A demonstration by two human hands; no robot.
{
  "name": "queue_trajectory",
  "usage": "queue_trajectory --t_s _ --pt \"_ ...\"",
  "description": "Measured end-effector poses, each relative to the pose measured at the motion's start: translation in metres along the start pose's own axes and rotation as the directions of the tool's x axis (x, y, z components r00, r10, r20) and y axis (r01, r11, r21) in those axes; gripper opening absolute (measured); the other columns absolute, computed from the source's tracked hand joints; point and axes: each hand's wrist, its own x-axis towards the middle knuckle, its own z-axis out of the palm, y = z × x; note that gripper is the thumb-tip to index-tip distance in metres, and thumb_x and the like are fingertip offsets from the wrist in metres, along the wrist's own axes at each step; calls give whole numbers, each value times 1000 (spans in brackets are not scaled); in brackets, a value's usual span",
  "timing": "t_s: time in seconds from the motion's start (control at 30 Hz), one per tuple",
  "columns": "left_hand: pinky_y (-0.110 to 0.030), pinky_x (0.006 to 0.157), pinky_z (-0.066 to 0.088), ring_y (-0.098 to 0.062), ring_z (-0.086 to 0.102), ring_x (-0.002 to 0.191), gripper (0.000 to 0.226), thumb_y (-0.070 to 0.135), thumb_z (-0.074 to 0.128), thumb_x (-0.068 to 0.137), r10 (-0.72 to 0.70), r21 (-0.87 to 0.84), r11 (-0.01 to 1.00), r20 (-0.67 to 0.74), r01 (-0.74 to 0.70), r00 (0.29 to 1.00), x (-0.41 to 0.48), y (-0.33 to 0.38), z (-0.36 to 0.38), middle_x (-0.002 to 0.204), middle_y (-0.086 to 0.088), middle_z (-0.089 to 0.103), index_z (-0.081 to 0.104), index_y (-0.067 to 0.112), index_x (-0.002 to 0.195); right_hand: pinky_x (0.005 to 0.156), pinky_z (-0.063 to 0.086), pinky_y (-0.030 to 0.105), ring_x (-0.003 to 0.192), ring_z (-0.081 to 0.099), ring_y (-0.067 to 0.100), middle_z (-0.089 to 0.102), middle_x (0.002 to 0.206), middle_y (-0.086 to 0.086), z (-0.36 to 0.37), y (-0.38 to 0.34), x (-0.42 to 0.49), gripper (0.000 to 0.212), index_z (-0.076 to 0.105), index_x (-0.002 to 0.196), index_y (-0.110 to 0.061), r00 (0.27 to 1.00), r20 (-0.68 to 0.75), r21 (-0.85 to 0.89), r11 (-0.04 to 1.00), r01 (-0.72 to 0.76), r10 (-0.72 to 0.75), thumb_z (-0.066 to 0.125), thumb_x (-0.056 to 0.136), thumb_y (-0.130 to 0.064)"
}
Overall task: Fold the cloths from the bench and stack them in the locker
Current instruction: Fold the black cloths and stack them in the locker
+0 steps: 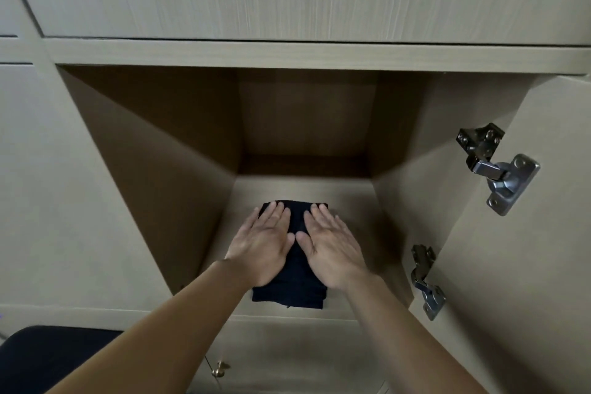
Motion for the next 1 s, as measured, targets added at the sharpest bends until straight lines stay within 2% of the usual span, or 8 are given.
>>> queue_trajectory --t_s 0.17,0.4,0.57,0.67,0.73,0.87,1.0 --pt "-24 116 -16 -7 -17 147 60 44 12 105 20 -53 998 63 -17 998 2 -19 21 163 1 -13 -5 16 156 118 -6 26 148 -12 8 -5 162 -4 21 3 0 57 5 155 -18 1000 6 51 998 -30 30 13 105 -44" --pt "-21 116 -14 -6 -17 147 59 44 15 105 33 -173 985 44 -25 998 5 -24 37 163 3 -12 -3 18 156 115 -10 22 146 -14 4 -7 162 -6 37 7 -3 56 4 155 -20 999 -29 88 996 -32 34 12 104 -43" --pt "-22 117 -14 -6 -18 147 60 45 15 105 45 -167 985 35 -39 998 2 -25 38 162 3 -13 -4 18 155 115 -11 22 146 -14 5 -7 162 -6 34 5 -5 56 4 155 -19 1000 -17 59 998 -24 25 12 105 -43" --pt "-23 119 -11 -7 -13 148 61 46 17 104 41 -197 980 -3 -40 999 1 -26 33 164 2 -8 0 17 156 117 -8 24 148 -11 7 -5 162 -4 26 2 -4 57 6 155 -19 1000 6 42 999 -22 21 12 104 -44" --pt "-21 118 -9 -7 -8 149 63 46 21 104 20 -265 963 -81 -41 996 -5 -25 28 164 1 -2 4 17 156 119 -5 27 148 -8 9 -1 163 -3 16 -2 -4 57 8 155 -20 1000 9 38 999 -14 14 13 104 -46" --pt "-26 122 6 -10 5 150 78 58 32 94 -104 -495 868 -236 -28 966 -25 -24 20 164 0 8 10 17 157 118 -5 27 149 2 10 15 162 -2 -11 -9 -14 57 16 154 -22 992 -120 -25 999 27 -29 19 103 -48" --pt "-22 114 21 -10 21 146 101 63 57 80 -233 -713 700 -186 32 955 -44 -23 21 162 3 19 8 18 156 115 -9 22 148 12 11 26 158 0 -23 -23 -28 58 21 153 -20 962 -243 -95 990 103 -124 28 102 -47"
